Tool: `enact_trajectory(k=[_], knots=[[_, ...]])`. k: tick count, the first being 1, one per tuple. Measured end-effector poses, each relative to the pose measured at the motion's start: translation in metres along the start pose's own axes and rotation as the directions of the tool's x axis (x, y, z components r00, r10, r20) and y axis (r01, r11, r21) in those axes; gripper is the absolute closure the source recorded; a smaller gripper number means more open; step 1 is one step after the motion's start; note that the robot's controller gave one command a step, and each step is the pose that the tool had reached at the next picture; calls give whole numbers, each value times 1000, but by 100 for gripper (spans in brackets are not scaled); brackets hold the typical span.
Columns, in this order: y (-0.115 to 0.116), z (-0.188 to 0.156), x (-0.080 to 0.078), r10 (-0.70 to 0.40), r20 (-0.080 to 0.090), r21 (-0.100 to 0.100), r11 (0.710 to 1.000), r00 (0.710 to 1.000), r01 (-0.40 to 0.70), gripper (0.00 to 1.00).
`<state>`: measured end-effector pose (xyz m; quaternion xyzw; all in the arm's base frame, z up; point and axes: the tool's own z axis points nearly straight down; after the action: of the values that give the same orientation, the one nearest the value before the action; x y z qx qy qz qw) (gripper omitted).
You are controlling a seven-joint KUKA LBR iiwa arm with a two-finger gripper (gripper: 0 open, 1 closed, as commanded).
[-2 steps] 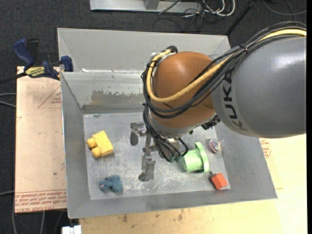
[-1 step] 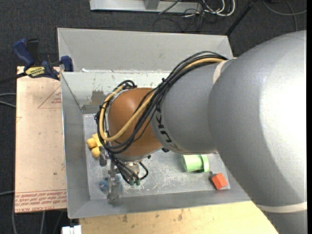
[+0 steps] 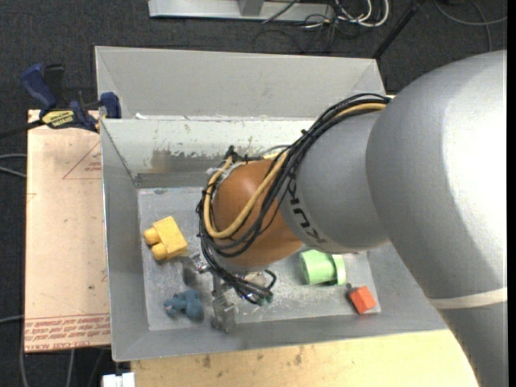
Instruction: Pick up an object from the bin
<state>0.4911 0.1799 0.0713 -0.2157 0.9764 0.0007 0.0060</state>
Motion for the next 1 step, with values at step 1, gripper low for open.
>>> enact_trajectory(k=[1], knots=[[41,1,-24,-71,-3,-3,997,997,71,0]])
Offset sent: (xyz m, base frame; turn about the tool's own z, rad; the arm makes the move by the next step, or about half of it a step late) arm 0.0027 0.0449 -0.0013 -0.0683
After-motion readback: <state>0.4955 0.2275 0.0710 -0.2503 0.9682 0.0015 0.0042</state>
